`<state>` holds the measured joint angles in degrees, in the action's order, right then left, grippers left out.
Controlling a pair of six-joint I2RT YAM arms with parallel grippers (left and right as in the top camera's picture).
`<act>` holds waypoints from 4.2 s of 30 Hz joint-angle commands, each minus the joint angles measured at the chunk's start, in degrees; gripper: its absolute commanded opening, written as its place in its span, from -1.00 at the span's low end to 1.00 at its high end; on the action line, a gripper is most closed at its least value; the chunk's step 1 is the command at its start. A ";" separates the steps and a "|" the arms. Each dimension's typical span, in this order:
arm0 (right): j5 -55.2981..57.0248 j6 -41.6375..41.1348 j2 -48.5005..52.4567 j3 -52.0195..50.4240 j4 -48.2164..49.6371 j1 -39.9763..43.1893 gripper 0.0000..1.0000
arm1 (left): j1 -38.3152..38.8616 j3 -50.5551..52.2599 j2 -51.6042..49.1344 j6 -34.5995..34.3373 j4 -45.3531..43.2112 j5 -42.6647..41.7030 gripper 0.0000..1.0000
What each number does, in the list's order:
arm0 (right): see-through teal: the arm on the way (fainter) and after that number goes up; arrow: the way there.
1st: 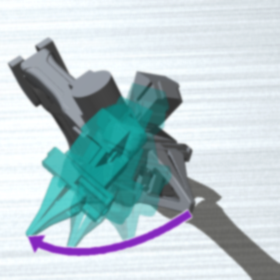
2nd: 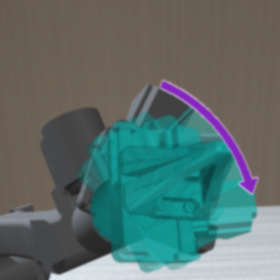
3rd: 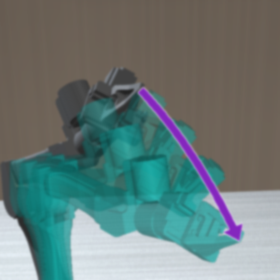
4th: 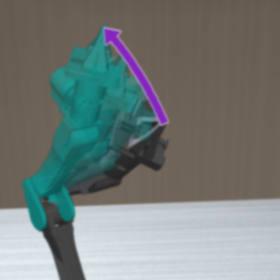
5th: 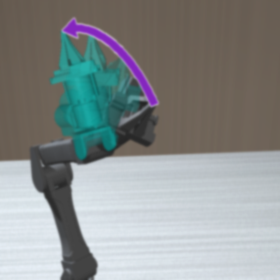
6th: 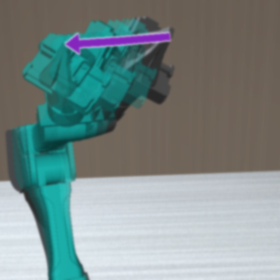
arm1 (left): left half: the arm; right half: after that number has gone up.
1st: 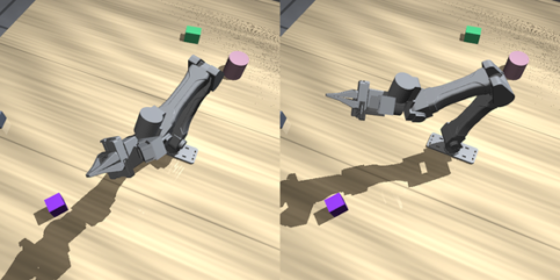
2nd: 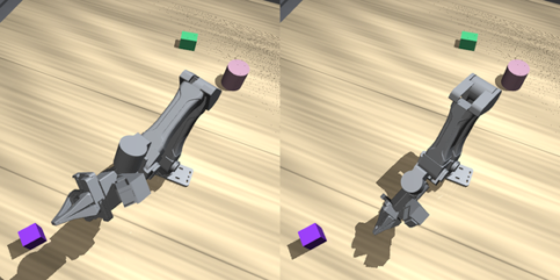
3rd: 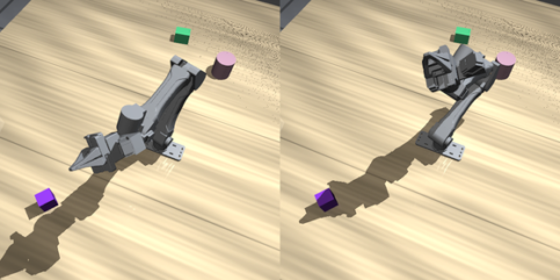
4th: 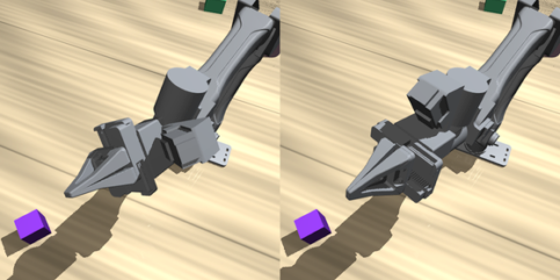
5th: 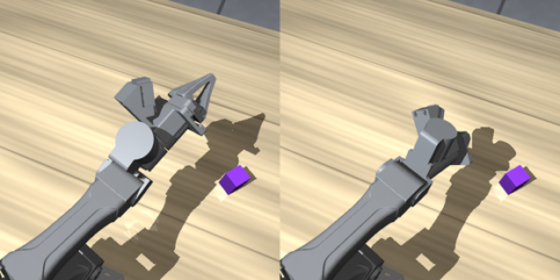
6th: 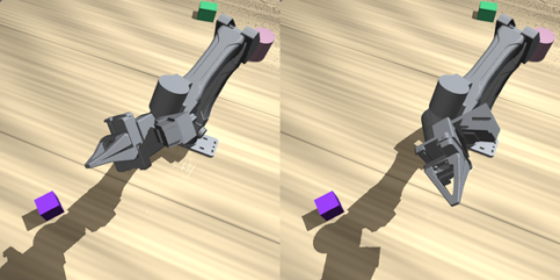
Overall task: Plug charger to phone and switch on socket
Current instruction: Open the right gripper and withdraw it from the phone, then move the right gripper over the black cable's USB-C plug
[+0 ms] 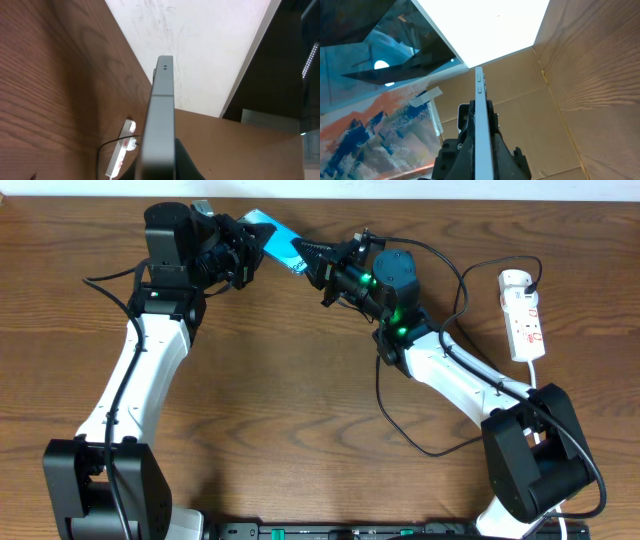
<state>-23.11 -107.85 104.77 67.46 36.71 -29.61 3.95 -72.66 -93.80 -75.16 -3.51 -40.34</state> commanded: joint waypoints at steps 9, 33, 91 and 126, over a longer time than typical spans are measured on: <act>-0.81 2.29 -0.61 1.07 -0.26 -1.62 -0.98 | 0.37 -0.20 0.24 0.50 -0.63 -0.57 -0.85; -0.81 4.87 -0.61 1.07 -0.26 -1.18 0.75 | 0.11 -0.20 0.24 1.90 -0.61 -0.57 -0.85; 24.92 83.43 -12.70 3.61 -82.42 6.25 0.98 | -3.67 -0.20 -16.94 42.66 19.04 -35.63 -0.86; 19.04 80.11 -3.39 3.37 -77.88 -0.61 0.97 | -3.63 -0.20 -18.08 28.28 -9.53 -35.52 -0.85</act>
<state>-6.57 -26.20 101.10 70.81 -41.06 -29.26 0.34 -72.60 -111.68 -44.82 -12.51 -74.67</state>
